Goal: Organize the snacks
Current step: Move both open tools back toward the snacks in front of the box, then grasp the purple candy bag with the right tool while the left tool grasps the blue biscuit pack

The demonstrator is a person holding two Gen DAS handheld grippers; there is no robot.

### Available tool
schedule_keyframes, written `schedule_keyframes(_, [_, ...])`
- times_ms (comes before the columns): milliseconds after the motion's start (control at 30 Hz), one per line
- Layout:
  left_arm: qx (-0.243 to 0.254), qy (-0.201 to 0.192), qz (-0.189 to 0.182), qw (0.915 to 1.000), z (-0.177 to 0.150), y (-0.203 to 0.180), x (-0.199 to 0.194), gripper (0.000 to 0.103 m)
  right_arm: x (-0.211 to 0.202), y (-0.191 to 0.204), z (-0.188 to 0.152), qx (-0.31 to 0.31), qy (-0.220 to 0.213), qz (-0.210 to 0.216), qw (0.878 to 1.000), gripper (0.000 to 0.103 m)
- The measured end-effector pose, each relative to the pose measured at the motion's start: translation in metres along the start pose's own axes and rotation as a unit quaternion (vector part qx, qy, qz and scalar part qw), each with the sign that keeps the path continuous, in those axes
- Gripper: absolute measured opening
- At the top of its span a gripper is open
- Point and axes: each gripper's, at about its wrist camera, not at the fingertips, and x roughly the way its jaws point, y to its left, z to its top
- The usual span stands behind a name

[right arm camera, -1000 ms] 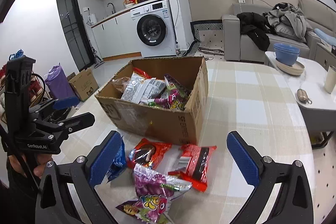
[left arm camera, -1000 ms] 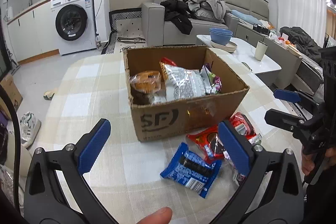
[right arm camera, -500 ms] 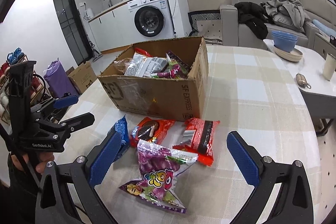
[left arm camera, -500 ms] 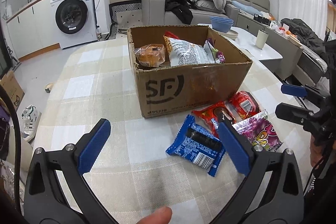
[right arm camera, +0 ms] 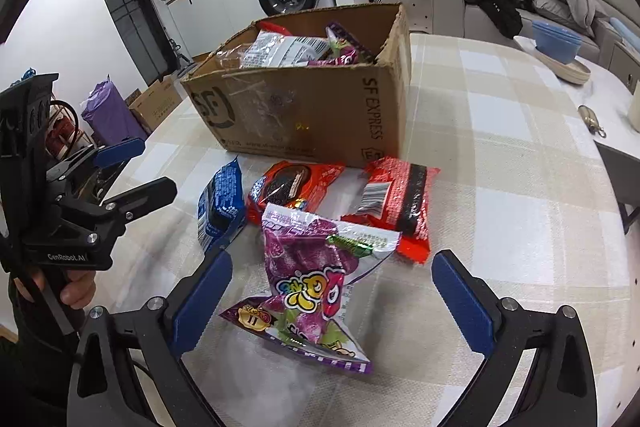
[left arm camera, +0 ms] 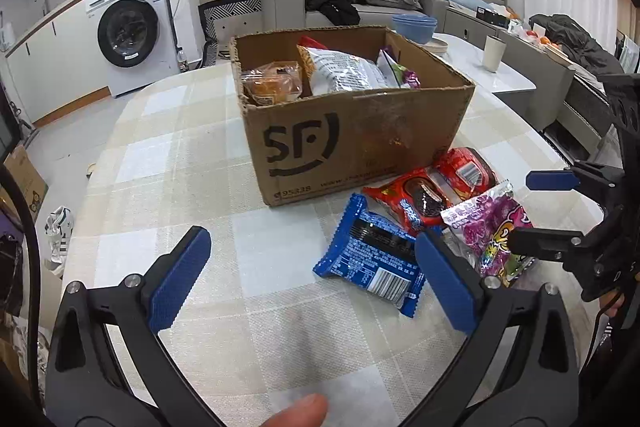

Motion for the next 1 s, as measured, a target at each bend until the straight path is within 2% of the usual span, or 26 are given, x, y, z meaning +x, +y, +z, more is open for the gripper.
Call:
schedule_keyframes(300, [0.031,0.023,-0.005,0.9993,-0.009,-0.013,0.015,0.102,0.010,0.009,-0.003,-0.015,0.028,0.025,0.999,0.102])
schedule_keyframes(633, [0.031,0.041,-0.029,0.9983,-0.015,-0.014,0.030,0.102,0.024,0.020,-0.006,-0.022,0.044,0.034,0.998,0.092])
schedule_keyframes(700, [0.029,0.044,-0.033,0.9981,-0.016,-0.014,0.032,0.102,0.027,0.020,-0.004,-0.020,0.044,0.034,0.998,0.086])
schedule_keyframes(900, [0.036,0.049,-0.049,0.9969,-0.019,-0.017,0.038,0.102,0.033,0.017,-0.003,-0.011,0.045,0.031,0.998,0.079])
schedule_keyframes(933, [0.040,0.050,-0.052,0.9966,-0.018,-0.018,0.040,0.102,0.035,0.016,-0.003,-0.010,0.046,0.031,0.998,0.075])
schedule_keyframes(1000, [0.046,0.052,-0.052,0.9962,-0.019,-0.021,0.042,0.102,0.036,0.015,-0.004,-0.009,0.047,0.030,0.998,0.061])
